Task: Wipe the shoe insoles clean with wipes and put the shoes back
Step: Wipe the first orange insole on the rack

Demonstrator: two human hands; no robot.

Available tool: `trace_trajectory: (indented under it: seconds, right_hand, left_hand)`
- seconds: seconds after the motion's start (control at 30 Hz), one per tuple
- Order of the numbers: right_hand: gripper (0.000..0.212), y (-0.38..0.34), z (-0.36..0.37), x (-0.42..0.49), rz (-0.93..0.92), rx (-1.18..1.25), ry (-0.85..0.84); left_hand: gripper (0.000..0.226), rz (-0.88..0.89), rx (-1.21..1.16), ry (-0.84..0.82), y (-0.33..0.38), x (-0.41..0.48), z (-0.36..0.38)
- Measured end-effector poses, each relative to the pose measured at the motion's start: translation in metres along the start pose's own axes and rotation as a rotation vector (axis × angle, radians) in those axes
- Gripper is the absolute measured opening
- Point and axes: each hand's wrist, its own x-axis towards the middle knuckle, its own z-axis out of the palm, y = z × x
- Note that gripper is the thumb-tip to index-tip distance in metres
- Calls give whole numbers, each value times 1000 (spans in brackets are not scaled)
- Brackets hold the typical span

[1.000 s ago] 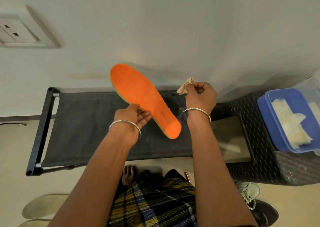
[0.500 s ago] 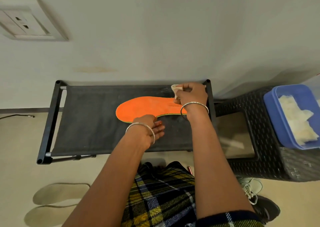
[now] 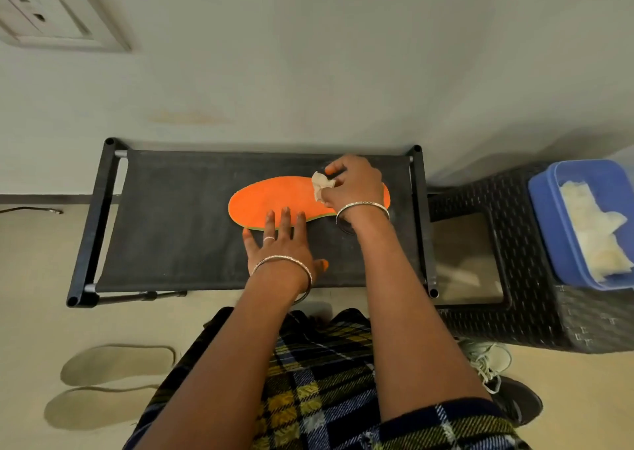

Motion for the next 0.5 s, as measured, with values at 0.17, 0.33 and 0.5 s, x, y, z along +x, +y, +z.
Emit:
trace_trajectory:
  seconds: [0.17, 0.33, 0.5]
  right_hand:
    - [17, -4, 15, 7, -118, -282, -78]
    - [19, -5, 28, 3, -128, -382, -237]
    - [32, 9, 11, 19, 120, -398, -84]
  left_hand:
    - [91, -4, -25, -107, 2, 6, 2]
    - [87, 0, -1, -141, -2, 10, -1]
    - [83, 17, -25, -133, -9, 10, -3]
